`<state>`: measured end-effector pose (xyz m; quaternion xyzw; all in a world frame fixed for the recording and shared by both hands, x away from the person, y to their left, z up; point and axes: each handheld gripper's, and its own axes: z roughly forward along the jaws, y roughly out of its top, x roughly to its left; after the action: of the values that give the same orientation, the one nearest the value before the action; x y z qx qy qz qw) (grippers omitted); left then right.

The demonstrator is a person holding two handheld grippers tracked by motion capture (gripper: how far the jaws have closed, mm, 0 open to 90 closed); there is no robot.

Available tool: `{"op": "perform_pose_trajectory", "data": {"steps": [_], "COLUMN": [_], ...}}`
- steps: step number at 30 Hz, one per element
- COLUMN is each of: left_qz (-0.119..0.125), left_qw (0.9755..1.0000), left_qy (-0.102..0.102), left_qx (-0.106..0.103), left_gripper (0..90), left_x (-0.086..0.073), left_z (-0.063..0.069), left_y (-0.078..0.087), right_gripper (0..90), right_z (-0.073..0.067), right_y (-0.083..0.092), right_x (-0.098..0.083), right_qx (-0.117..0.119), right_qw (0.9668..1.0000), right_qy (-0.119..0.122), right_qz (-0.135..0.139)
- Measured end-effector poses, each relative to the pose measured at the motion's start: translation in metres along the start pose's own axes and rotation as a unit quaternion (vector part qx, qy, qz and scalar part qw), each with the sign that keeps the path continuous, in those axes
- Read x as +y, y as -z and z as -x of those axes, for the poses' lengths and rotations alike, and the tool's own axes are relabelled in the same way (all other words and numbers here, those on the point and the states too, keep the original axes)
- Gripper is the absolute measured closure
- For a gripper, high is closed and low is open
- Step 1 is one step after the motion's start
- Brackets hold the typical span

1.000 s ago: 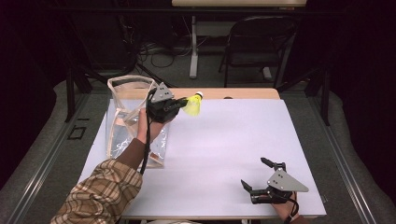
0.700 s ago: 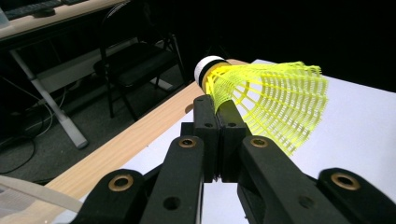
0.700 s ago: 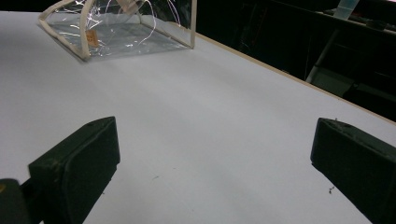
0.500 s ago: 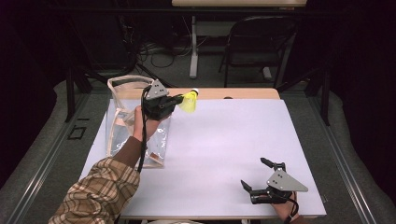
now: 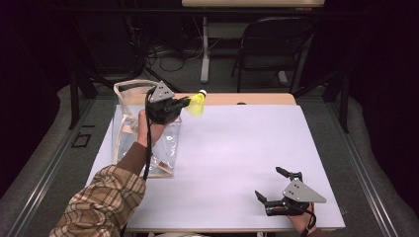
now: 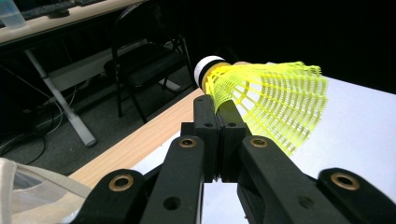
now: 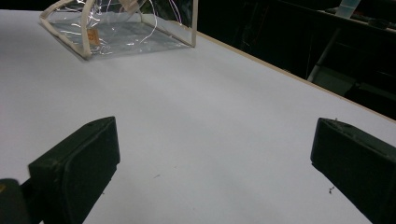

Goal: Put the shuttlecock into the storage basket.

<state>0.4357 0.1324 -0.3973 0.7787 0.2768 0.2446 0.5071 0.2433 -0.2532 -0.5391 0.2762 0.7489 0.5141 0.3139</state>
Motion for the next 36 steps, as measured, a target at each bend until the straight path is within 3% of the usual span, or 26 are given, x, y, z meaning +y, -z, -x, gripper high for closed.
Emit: {"op": "perform_pose_trajectory", "data": {"steps": [17,36], "left_qz": [0.012,0.020], "left_qw": [0.9998,0.9993], "left_qy": [0.000,-0.001], "left_qx": [0.017,0.030], "left_gripper": [89.8,89.8], "left_x": [0.009,0.015], "left_z": [-0.017,-0.026], "left_y": [0.014,0.024], "right_gripper": [0.6,0.7], "right_z": [0.000,0.000], "right_y": [0.000,0.000], "right_x": [-0.001,-0.001], "right_qx": [-0.001,-0.001], "right_qw": [1.0000,1.0000], "right_qy": [-0.001,0.001], "right_qz": [-0.001,-0.002]}}
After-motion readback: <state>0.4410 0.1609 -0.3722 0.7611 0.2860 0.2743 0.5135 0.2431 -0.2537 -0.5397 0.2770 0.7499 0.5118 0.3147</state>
